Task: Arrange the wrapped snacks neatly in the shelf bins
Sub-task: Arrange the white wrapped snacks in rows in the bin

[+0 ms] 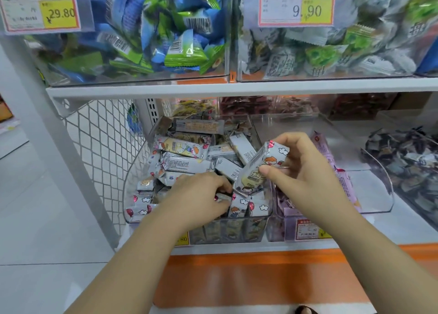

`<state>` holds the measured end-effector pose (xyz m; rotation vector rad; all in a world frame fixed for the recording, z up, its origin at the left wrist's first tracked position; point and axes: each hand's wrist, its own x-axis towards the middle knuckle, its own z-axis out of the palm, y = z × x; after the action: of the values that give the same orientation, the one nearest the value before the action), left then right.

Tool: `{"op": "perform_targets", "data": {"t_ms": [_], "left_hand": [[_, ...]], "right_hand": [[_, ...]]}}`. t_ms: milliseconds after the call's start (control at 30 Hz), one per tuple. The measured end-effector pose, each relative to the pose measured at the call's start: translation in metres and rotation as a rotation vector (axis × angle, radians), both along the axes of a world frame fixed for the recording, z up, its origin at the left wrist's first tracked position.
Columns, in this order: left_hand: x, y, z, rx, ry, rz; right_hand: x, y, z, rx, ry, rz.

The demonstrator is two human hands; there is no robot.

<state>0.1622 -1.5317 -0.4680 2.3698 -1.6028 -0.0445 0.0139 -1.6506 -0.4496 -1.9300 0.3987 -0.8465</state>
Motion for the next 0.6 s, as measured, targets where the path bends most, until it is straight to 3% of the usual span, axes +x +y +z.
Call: {"op": "perform_targets", "data": {"t_ms": [100,467,600], "left_hand": [[-0.002,-0.007,0.001,0.027,-0.032,-0.030],[-0.013,-0.002,0.000,0.100,0.176,-0.024],[-0.014,0.001,-0.010,0.022,0.043,-0.033]], "right_hand": [[-0.002,-0.004,-0.003,0.018,-0.011,0.017],[-0.006,-0.003,-0.003,-0.044,0.007,-0.020],[-0.005,0.000,-0.004,0.028,-0.026,-0.008]]}}
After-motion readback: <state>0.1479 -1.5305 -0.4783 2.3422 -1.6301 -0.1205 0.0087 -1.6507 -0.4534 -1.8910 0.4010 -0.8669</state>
